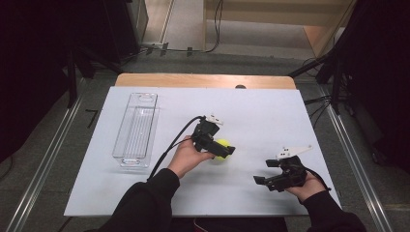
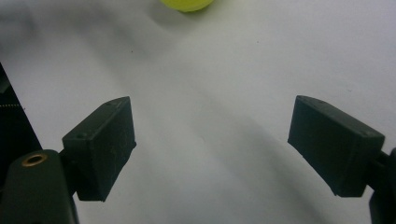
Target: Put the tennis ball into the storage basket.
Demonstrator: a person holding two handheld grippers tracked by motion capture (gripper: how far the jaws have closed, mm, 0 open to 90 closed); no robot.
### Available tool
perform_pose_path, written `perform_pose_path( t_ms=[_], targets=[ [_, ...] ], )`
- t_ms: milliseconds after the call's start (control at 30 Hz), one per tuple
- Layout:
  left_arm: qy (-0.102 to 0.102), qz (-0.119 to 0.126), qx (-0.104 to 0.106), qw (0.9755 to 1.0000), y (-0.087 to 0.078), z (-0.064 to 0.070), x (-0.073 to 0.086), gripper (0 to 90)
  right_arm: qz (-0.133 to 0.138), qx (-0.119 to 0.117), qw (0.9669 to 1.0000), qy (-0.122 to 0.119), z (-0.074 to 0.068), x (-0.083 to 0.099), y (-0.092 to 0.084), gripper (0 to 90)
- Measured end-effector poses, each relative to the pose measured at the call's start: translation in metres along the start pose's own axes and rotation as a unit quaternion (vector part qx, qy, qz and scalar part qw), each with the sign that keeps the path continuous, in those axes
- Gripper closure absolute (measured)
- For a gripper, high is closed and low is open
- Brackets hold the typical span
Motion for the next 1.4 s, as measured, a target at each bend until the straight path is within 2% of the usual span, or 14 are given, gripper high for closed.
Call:
perform_pose_path(
  t_ms=[167, 367, 1100, 1267, 1367, 1400],
  targets=[
    [0.005, 0.006, 0.006, 1.0, 0.003, 0.002, 0.002, 0.1, 0.001, -0.001, 1.0, 0.001, 0.0, 0.0, 0.0, 12.9],
    [-0.003, 0.011, 0.006, 0.9999, 0.008, -0.001, 0.007, 1.3, 0.0, -0.001, 1.0, 0.001, 0.0, 0.0, 0.0, 12.9],
    [-0.004, -0.016, -0.004, 0.9999, 0.032, -0.004, 0.024, 3.3, 0.0, -0.003, 1.0, 0.0, 0.0, 0.0, 0.0, 12.9],
    [0.002, -0.023, -0.01, 0.9997, 0.035, -0.005, 0.026, 5.5, 0.0, -0.003, 1.0, 0.0, 0.0, 0.0, 0.0, 12.9],
    [0.005, -0.019, -0.017, 0.9997, 0.035, -0.004, 0.027, 10.6, 0.001, -0.003, 1.0, 0.0, 0.0, 0.0, 0.0, 12.9],
    [0.007, -0.018, -0.018, 0.9997, 0.035, -0.004, 0.027, 15.5, 0.001, -0.003, 1.0, 0.0, 0.0, 0.0, 0.0, 12.9]
  ],
)
Point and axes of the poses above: each handheld gripper's, and its own axes: y roughly forward along the jaws, x roughly out of its underside, z roughly to its right, the point moved 6 cm from there along y, roughly forward along the jaws, and after that the axes turned 11 degrees about -z, right-handed, at the moved point
